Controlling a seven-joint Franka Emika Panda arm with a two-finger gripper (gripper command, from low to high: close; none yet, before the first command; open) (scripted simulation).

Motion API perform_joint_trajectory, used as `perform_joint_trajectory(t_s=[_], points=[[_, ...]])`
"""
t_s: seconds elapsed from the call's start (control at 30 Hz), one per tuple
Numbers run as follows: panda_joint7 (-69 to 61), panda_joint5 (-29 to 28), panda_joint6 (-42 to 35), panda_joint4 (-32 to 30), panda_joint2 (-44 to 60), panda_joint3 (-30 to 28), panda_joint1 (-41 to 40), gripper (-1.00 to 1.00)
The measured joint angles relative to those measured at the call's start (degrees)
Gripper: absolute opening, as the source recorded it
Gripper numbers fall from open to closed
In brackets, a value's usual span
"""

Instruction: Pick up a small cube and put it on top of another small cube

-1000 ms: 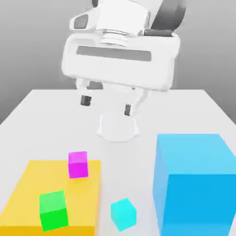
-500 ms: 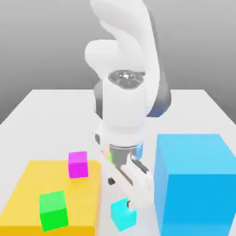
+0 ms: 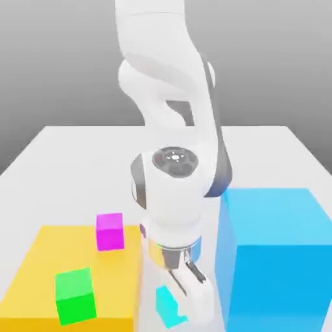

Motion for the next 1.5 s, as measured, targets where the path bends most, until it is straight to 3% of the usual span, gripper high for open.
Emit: perform_joint_trajectory(t_s=[0.27, 0.53, 0.73, 0.97, 1.4, 1.5], points=[[-12.21, 9.06, -6.81, -0.29, -8.07, 6.34, -4.12, -1.0], [-28.72, 2.49, -10.17, 10.36, -7.36, 10.96, -1.55, -1.0], [-37.66, -3.02, -10.35, 15.5, -10.11, 18.6, 5.43, -1.0], [-31.62, 9.13, -11.84, 7.65, -20.8, 26.23, 19.16, -1.0], [-0.64, 31.39, -12.56, -14.9, -31.32, 26.87, 20.73, -1.0], [2.37, 31.29, -11.04, -16.32, -30.42, 27.31, 19.54, -1.0]])
